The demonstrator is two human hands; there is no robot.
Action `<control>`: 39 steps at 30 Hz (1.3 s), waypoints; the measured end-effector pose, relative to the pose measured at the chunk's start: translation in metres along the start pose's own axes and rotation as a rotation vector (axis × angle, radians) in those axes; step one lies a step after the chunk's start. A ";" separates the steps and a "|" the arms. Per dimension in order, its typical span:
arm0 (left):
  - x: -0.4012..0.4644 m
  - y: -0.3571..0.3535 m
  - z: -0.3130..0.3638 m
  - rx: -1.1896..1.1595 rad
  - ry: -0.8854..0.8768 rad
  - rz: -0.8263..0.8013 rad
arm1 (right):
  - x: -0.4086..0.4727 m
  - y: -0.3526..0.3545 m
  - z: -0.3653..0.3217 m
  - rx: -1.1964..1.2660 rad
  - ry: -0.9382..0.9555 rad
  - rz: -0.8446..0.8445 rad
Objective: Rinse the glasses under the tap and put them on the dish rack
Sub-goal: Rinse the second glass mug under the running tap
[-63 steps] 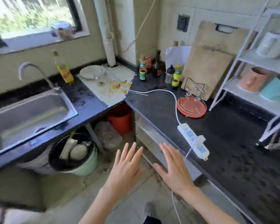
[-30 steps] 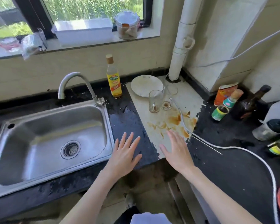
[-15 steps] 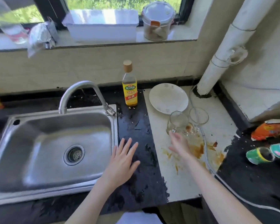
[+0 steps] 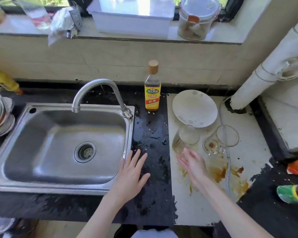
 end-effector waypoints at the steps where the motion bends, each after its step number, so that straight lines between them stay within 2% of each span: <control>1: 0.000 0.003 -0.003 -0.040 -0.006 0.012 | -0.001 -0.010 -0.002 -0.076 0.007 -0.040; 3: -0.001 0.009 -0.011 -0.172 -0.029 0.029 | -0.001 -0.034 -0.005 -0.178 0.034 -0.129; 7: -0.009 0.036 -0.021 -0.620 -0.154 0.021 | -0.002 -0.091 -0.010 -0.303 0.025 -0.364; 12: -0.018 0.084 -0.075 -0.804 -0.227 0.067 | -0.004 -0.173 0.000 -0.535 -0.066 -0.617; 16: -0.023 0.088 -0.144 -0.863 -0.210 0.053 | 0.002 -0.230 0.014 -0.566 -0.102 -0.671; 20: -0.024 0.094 -0.209 -0.883 -0.156 0.103 | 0.014 -0.280 0.027 -0.533 -0.114 -0.605; 23: -0.018 0.099 -0.236 -0.925 -0.131 0.133 | 0.035 -0.293 0.020 -0.666 -0.032 -0.449; 24: -0.015 0.099 -0.240 -0.930 -0.128 0.133 | 0.044 -0.287 0.010 -0.723 0.038 -0.337; 27: -0.001 0.091 -0.250 -0.927 -0.119 0.131 | 0.067 -0.244 -0.038 -0.865 0.288 0.145; 28: 0.005 0.088 -0.253 -0.929 -0.117 0.140 | 0.075 -0.233 -0.050 -0.905 0.340 0.242; 30: 0.014 0.077 -0.262 -0.943 -0.095 0.170 | 0.099 -0.227 -0.059 -1.004 0.355 0.251; 32: 0.024 0.066 -0.269 -0.955 -0.069 0.197 | 0.124 -0.234 -0.053 -1.036 0.363 0.149; 34: 0.033 0.056 -0.274 -0.975 -0.040 0.211 | 0.134 -0.243 -0.046 -0.998 0.417 0.103; 37: 0.045 0.048 -0.274 -0.956 -0.024 0.198 | 0.129 -0.244 -0.037 -0.891 0.508 0.170; 39: 0.051 0.047 -0.273 -0.931 -0.030 0.202 | 0.125 -0.250 -0.027 -0.892 0.561 0.154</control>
Point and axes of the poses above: each hand's wrist, its own x-axis towards the middle knuckle, its own y-axis out of the back of the hand, z = x × y, the point moved 10 cm from there along x, towards the middle knuckle, and after that the axes turned 13 degrees about -z, right-handed, at the moved point
